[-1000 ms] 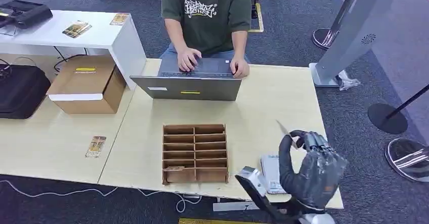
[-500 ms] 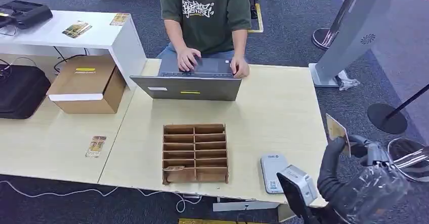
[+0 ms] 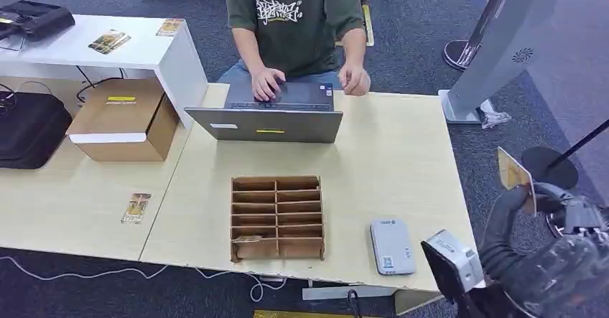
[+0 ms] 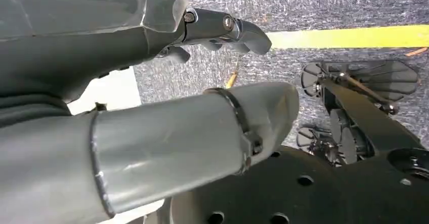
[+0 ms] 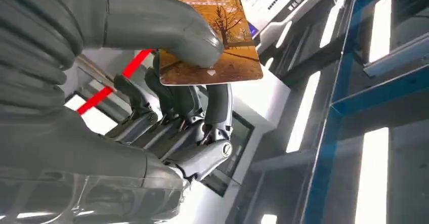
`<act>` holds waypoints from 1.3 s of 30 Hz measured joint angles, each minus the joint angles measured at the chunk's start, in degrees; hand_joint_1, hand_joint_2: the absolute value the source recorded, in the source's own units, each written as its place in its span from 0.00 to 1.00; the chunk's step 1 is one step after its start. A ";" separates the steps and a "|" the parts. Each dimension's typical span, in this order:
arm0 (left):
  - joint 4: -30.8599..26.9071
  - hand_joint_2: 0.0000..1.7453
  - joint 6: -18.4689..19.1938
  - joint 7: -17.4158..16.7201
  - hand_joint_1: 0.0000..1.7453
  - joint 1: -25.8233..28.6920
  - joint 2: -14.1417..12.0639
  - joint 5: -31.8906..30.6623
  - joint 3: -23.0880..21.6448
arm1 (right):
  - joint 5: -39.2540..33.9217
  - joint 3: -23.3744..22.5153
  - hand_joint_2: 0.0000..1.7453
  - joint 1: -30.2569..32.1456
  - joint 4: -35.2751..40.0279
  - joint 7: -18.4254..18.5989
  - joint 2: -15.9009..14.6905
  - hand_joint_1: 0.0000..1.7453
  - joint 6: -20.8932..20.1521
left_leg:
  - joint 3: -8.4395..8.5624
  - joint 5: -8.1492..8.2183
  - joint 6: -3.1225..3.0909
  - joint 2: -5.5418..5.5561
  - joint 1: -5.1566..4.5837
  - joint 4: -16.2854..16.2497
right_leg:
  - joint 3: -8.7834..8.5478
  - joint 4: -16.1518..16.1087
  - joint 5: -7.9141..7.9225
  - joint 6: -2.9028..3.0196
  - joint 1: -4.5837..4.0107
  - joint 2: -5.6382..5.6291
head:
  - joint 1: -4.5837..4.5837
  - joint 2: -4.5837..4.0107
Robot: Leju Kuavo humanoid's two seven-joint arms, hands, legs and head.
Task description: Pass the card to the sensor for recognition and then transmit it.
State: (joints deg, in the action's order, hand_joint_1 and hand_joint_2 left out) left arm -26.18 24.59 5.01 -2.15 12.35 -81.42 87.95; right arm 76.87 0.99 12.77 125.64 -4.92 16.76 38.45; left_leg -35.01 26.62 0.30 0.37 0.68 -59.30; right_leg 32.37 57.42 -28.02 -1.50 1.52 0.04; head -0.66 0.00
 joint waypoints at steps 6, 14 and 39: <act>0.18 0.00 -1.47 -0.07 0.00 -0.09 -0.68 -1.16 0.00 | 0.90 -1.53 1.00 -2.38 -2.91 -0.94 -0.07 0.93 -0.02 | 0.03 -0.01 0.00 0.02 0.01 0.00 | -0.04 0.00 0.01 0.00 -0.01 0.03 | -0.02 0.00; 2.01 0.00 -2.91 0.11 0.00 -0.29 -1.99 -2.36 -0.02 | 5.69 -1.90 1.00 -7.28 -8.62 0.85 -0.87 0.91 -0.02 | 0.05 -0.03 -0.01 0.04 0.01 0.00 | -0.08 0.01 0.02 0.01 -0.01 0.02 | 0.00 0.00; 10.30 0.00 -3.69 -0.09 0.00 -1.93 -8.52 -7.32 -5.62 | 8.76 19.23 1.00 -53.06 -62.48 21.29 -7.89 0.98 -0.07 | 0.11 -0.31 0.02 -0.12 0.02 -0.02 | -0.03 0.07 0.30 0.05 -0.02 -0.12 | -0.04 0.00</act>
State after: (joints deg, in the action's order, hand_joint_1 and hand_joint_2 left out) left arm -15.89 20.90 4.92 -4.08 3.82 -88.74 82.33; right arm 85.64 20.22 -40.29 63.16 16.37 8.87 38.38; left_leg -34.91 26.31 0.32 0.26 0.70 -59.31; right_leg 32.34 57.49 -27.72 -1.45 1.50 -0.08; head -0.70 0.00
